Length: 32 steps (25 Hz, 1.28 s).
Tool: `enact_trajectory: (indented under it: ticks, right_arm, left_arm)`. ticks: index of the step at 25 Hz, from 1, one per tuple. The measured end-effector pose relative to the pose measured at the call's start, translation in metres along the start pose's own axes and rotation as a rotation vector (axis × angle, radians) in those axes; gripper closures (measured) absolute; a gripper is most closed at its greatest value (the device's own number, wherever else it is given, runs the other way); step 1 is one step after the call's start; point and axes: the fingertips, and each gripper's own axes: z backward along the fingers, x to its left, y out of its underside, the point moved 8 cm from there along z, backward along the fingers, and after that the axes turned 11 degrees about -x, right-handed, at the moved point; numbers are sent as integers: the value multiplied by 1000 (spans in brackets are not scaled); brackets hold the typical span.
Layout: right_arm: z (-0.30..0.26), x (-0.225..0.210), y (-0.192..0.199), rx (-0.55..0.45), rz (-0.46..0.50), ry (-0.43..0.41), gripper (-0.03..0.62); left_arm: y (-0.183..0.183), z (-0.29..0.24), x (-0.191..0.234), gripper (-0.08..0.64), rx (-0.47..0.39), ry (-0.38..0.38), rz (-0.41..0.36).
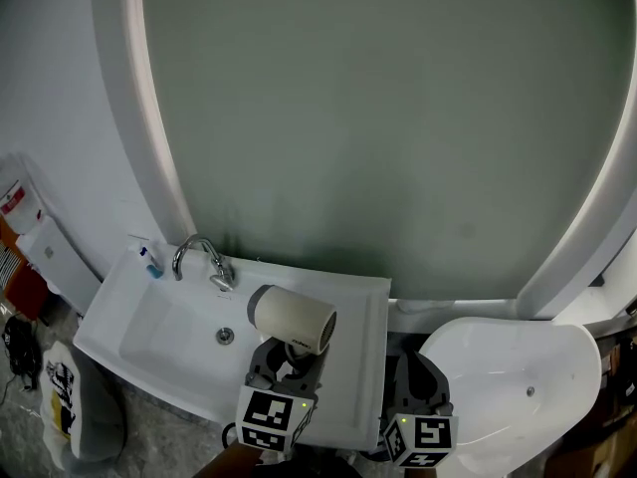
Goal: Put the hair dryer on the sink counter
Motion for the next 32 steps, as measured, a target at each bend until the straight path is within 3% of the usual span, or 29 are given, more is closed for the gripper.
enact_trajectory:
  ticks: [7,15,19,32]
  right_arm:
    - [-6,-19,31,71,-57,-4,571]
    - [-26,-29,76,150,-19,-41,571]
    - [-28,-32,97,185,-45,-47,571]
    - [-45,-49,125,236,-79,-48,571]
  left_arm:
    - [34,-19,-7,380,70,-11,35]
    - [86,-42,-23,380,172,-12,72]
    - [109,-46,-27,380,227,-18,83]
    - [143,-78,-29,380,302,-20,110]
